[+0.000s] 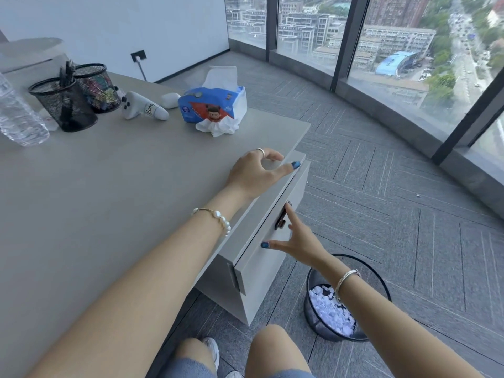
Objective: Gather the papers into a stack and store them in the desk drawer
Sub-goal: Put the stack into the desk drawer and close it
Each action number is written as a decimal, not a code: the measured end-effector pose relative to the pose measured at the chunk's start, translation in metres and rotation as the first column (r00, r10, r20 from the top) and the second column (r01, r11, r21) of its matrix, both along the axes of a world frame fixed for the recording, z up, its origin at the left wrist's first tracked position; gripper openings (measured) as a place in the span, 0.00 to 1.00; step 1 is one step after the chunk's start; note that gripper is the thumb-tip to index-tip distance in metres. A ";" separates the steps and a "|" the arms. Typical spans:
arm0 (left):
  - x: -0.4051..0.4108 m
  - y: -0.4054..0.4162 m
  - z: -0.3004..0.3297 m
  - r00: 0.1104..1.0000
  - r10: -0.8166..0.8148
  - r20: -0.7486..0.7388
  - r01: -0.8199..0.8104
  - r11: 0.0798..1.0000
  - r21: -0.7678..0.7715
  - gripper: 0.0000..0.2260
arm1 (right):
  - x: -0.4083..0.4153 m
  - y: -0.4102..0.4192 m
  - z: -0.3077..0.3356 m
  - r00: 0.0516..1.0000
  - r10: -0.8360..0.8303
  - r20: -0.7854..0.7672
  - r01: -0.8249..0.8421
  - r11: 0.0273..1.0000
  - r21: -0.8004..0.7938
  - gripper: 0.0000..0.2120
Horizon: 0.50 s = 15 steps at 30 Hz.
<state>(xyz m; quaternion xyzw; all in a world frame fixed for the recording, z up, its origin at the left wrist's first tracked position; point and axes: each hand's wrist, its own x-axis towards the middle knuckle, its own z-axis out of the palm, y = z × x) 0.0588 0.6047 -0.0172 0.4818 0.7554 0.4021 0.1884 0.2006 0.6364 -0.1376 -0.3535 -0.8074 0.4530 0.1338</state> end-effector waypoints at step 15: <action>0.001 0.000 0.000 0.999 -0.003 0.046 0.002 1.000 0.020 0.22 | -0.018 0.002 -0.002 0.999 -0.002 0.032 0.001 0.999 0.049 0.51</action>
